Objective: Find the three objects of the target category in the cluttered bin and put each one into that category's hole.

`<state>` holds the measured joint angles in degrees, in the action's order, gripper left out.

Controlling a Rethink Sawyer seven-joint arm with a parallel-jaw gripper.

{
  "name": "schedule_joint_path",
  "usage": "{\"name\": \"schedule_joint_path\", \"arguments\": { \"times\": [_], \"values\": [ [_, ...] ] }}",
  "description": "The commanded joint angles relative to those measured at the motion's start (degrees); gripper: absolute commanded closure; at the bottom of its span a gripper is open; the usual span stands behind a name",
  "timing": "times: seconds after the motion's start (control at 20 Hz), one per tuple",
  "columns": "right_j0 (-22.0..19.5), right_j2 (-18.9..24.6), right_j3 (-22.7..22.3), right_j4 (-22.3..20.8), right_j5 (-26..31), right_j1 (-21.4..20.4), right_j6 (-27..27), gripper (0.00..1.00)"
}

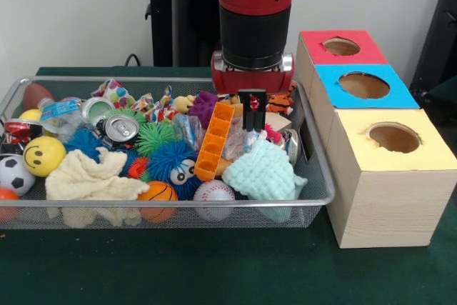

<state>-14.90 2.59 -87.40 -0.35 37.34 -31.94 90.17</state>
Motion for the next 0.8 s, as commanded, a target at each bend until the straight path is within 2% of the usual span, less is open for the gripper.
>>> {"name": "schedule_joint_path", "arguments": {
  "times": [0.05, 0.2, 0.25, 0.55, 0.8],
  "values": [
    [-0.1, 2.1, 6.2, 1.1, 7.5, 4.2, 6.8, 1.00],
    [-0.3, 2.2, 5.5, 1.3, 6.1, 4.0, 7.2, 1.00],
    [-0.3, 2.2, 5.3, 1.3, 5.6, 4.0, 7.2, 0.00],
    [0.1, 2.0, 6.7, 0.8, 7.0, 4.6, 6.8, 0.00],
    [0.3, 1.7, 5.5, 1.1, 6.6, 4.1, 7.6, 0.00]
  ]
}}
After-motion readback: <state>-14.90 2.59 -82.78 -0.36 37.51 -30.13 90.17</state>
